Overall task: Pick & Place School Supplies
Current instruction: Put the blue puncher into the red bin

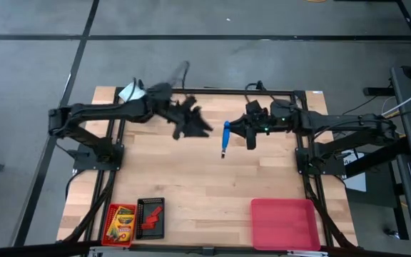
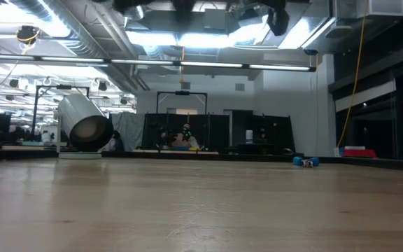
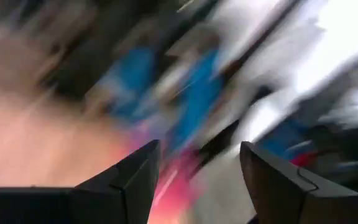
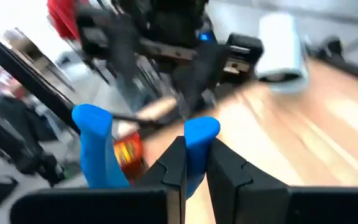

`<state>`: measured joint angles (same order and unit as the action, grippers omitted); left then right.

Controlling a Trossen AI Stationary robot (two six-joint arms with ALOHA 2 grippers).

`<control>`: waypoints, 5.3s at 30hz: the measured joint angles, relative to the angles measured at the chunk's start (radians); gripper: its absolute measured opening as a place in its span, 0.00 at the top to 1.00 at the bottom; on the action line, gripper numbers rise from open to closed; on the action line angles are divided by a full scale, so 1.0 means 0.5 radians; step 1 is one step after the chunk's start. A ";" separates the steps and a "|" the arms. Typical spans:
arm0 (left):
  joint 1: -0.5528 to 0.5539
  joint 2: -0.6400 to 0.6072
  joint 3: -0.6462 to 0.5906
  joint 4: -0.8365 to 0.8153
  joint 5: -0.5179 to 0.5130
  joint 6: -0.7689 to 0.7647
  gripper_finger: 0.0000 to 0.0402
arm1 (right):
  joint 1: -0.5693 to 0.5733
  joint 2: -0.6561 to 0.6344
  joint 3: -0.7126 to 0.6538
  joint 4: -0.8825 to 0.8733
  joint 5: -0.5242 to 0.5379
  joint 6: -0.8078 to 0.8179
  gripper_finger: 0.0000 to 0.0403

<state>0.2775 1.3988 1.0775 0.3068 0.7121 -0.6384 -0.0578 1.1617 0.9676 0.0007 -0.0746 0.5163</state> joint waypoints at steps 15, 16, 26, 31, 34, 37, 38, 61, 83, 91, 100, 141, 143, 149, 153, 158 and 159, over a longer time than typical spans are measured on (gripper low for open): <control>-0.266 -0.238 -0.019 -2.124 -1.199 0.693 0.84 | 0.719 -0.120 0.000 -1.551 -0.512 0.641 0.90; -0.266 -0.241 -0.020 -2.125 -1.221 0.699 0.85 | 0.808 -0.120 0.000 -1.586 -0.515 0.713 0.90; -0.264 -0.241 -0.022 -2.124 -1.343 0.796 0.86 | 1.567 0.101 0.002 -1.917 -0.170 1.277 0.91; -0.264 -0.241 -0.023 -2.094 -1.380 0.797 0.86 | 1.684 0.355 0.002 -1.849 -0.121 1.338 0.91; -0.264 -0.241 -0.023 -2.033 -1.376 0.779 0.86 | 1.726 0.508 0.002 -1.806 -0.135 1.306 0.91; -0.264 -0.241 -0.023 -2.016 -1.359 0.740 0.86 | 1.789 0.644 0.002 -1.766 -0.138 1.249 0.91; -0.264 -0.241 -0.023 -2.014 -1.350 0.731 0.86 | 1.814 0.682 0.002 -1.764 -0.145 1.227 0.91; -0.312 -0.240 -0.023 -2.012 -1.226 0.577 0.87 | 2.045 0.559 0.028 -1.634 0.417 1.660 0.46; -0.382 -0.241 -0.024 -1.825 -1.653 0.570 0.86 | -0.354 -0.208 0.048 -2.012 0.866 1.465 0.62; -0.384 -0.241 -0.024 -1.742 -1.654 0.515 0.87 | -1.110 0.205 0.048 -1.977 0.434 0.905 0.64; -0.455 -0.241 -0.024 -1.805 -1.808 0.499 0.86 | -1.347 0.640 0.047 -1.747 0.263 0.760 0.61; -0.008 -2.276 -2.021 -0.289 -1.017 1.005 0.95 | -1.412 0.947 -0.130 -1.472 0.308 1.105 0.58; -0.008 -2.334 -2.030 -0.384 -1.018 1.041 0.95 | -1.405 1.000 -0.130 -1.411 0.306 1.129 0.58; -0.008 -2.561 -2.031 -0.661 -1.014 1.144 0.96 | -1.387 1.037 -0.130 -1.268 0.328 1.207 0.58; -0.008 -2.763 -2.028 -0.866 -1.088 1.169 0.96 | -1.387 1.035 -0.130 -1.267 0.328 1.207 0.58; -0.008 -2.784 -2.022 -0.901 -1.262 1.058 0.96 | -1.387 1.095 -0.124 -1.326 0.338 1.202 0.60; -0.009 -2.762 -2.022 -0.904 -1.273 0.951 0.96 | -1.382 1.116 -0.121 -1.329 0.335 1.192 0.62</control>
<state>0.2731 0.0177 0.0666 -0.1452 0.0755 -0.1627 -0.7488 1.7198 0.9072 -0.6638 0.0927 1.1122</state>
